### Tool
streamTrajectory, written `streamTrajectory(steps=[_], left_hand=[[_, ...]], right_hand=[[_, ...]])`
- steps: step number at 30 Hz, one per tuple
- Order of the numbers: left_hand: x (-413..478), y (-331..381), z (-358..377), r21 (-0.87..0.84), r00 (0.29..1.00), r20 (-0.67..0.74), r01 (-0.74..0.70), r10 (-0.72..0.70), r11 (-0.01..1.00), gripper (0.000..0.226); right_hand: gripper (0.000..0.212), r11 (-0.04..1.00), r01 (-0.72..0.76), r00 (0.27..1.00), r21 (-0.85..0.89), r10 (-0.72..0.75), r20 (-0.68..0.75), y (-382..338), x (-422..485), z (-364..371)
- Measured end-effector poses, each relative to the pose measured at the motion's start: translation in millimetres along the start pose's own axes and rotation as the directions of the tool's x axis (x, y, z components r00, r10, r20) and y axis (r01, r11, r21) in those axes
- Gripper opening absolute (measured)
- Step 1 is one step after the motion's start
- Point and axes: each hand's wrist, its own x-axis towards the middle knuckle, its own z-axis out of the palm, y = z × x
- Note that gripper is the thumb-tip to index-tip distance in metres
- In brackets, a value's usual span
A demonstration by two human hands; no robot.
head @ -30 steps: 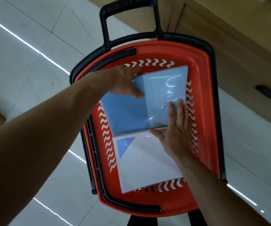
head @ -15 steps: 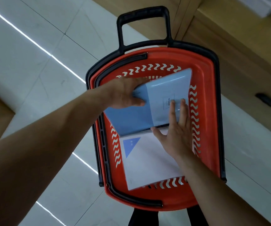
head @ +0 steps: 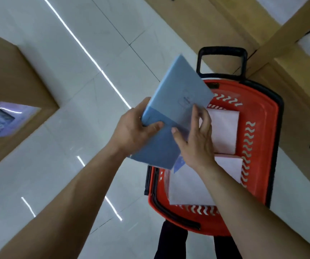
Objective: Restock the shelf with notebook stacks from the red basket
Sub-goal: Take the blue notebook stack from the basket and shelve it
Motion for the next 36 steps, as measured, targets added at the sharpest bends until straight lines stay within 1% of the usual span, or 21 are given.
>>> streamTrajectory(steps=[2,4,5,7,8,10,11,12,13,14,16,17,19,21,22,25,28,32,36], left_hand=[[-22,-28,-3,-0.072,0.993,-0.072,0.091,-0.096,0.993,0.047],[-42,-55,3,-0.141,0.974,-0.121,0.171,-0.189,0.975,0.047],[-51,-66,8,-0.186,0.962,-0.135,0.211,-0.238,0.960,0.048],[-61,-82,19,-0.264,0.938,-0.158,0.261,-0.309,0.928,0.052],[-62,-87,24,-0.287,0.930,-0.165,0.273,-0.328,0.918,0.053],[-61,-93,30,-0.320,0.919,-0.161,0.296,-0.359,0.900,0.055],[-60,-95,31,-0.332,0.917,-0.156,0.302,-0.368,0.894,0.056],[-59,-96,32,-0.336,0.917,-0.155,0.300,-0.366,0.893,0.059],[-59,-97,33,-0.334,0.921,-0.155,0.292,-0.358,0.896,0.063],[-58,-98,34,-0.332,0.922,-0.150,0.292,-0.356,0.897,0.071],[-59,-98,39,-0.340,0.912,-0.130,0.328,-0.389,0.881,0.086],[-58,-98,41,-0.341,0.908,-0.128,0.338,-0.400,0.877,0.088],[-57,-99,45,-0.341,0.903,-0.144,0.339,-0.405,0.877,0.079],[-55,-100,46,-0.355,0.892,-0.152,0.353,-0.426,0.866,0.069],[-54,-100,47,-0.360,0.889,-0.151,0.357,-0.431,0.862,0.068],[-55,-97,49,-0.366,0.886,-0.170,0.351,-0.432,0.862,0.067],[-60,-89,50,-0.379,0.877,-0.187,0.351,-0.442,0.856,0.066],[-69,-66,49,-0.374,0.884,-0.169,0.351,-0.436,0.858,0.062],[-76,-24,43,-0.372,0.906,-0.141,0.325,-0.399,0.869,0.057]], right_hand=[[0.091,1.000,-0.027,0.997,-0.004,0.027,0.075,-9,-3,15],[0.092,0.998,-0.064,0.986,0.026,0.060,0.153,-11,-7,29],[0.092,0.997,-0.062,0.983,0.048,0.052,0.175,-11,-10,36],[0.093,0.994,-0.064,0.986,0.089,0.050,0.157,-10,-15,48],[0.095,0.988,-0.089,0.989,0.126,0.072,0.132,-9,-17,52],[0.095,0.939,-0.200,0.978,0.278,0.175,0.113,-8,-20,58],[0.088,0.898,-0.246,0.969,0.366,0.217,0.119,-7,-20,59],[0.075,0.863,-0.267,0.964,0.429,0.236,0.124,-7,-20,59],[0.063,0.847,-0.269,0.963,0.459,0.241,0.119,-7,-20,58],[0.058,0.840,-0.261,0.965,0.476,0.237,0.111,-6,-19,57],[0.057,0.818,-0.252,0.967,0.517,0.231,0.106,-8,-19,56],[0.058,0.804,-0.252,0.967,0.539,0.232,0.105,-9,-19,56],[0.061,0.773,-0.259,0.964,0.579,0.239,0.113,-10,-20,57],[0.061,0.774,-0.255,0.965,0.579,0.238,0.108,-12,-20,57],[0.060,0.788,-0.248,0.967,0.564,0.236,0.096,-12,-20,57],[0.060,0.827,-0.229,0.969,0.513,0.243,0.042,-13,-21,57],[0.059,0.860,-0.224,0.970,0.459,0.240,0.024,-14,-23,50],[0.055,0.865,-0.232,0.971,0.444,0.232,0.055,-16,-28,21],[0.059,0.885,-0.238,0.970,0.400,0.239,0.049,-21,-37,-23]])
